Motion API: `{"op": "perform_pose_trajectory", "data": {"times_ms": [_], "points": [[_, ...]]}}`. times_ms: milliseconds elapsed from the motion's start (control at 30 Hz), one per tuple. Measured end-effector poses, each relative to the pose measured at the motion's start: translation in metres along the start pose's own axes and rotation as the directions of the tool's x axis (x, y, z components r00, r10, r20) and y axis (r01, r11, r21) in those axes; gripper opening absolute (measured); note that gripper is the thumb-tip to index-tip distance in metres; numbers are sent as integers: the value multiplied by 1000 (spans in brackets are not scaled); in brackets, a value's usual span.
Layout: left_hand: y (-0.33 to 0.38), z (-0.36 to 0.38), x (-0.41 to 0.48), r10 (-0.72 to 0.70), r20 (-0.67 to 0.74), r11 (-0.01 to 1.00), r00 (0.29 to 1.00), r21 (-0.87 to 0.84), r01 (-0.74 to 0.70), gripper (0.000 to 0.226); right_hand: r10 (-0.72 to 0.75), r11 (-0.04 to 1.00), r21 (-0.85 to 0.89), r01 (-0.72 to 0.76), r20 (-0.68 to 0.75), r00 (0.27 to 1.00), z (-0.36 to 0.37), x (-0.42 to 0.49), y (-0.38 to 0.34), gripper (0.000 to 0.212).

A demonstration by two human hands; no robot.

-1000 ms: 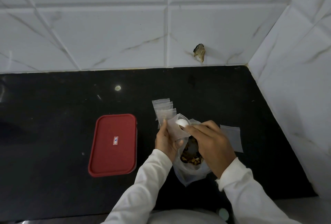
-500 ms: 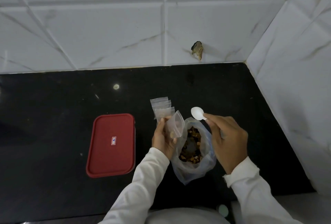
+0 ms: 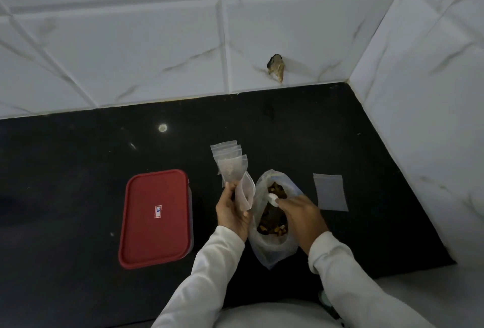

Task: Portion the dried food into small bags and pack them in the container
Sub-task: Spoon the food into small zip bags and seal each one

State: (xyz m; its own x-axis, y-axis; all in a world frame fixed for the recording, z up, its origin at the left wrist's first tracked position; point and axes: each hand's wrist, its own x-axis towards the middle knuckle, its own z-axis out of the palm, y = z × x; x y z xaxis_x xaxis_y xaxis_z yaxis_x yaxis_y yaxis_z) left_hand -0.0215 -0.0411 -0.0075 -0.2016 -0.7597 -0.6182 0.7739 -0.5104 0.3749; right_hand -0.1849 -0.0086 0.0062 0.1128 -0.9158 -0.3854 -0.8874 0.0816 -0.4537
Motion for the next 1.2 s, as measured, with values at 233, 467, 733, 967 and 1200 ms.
{"op": "perform_pose_trajectory", "data": {"times_ms": [233,467,733,967,1200], "points": [[-3,-5,1,27,-156,999,987,-30,-32,38,-87,996,26,87,-6,996,31,9,8,35],[-7,-6,9,34,-221,998,975,-52,-46,38,-125,954,230,190,-272,954,44,-5,5,32],[-8,-5,9,34,-234,998,972,-38,-44,38,-111,935,282,215,-343,933,31,-22,9,27],[-3,-12,3,42,-224,999,974,-16,-47,37,-105,980,88,178,-528,843,35,-26,6,16],[-6,-35,-15,78,-235,994,969,96,-56,38,-102,983,75,165,-519,849,49,-27,9,19]]}}
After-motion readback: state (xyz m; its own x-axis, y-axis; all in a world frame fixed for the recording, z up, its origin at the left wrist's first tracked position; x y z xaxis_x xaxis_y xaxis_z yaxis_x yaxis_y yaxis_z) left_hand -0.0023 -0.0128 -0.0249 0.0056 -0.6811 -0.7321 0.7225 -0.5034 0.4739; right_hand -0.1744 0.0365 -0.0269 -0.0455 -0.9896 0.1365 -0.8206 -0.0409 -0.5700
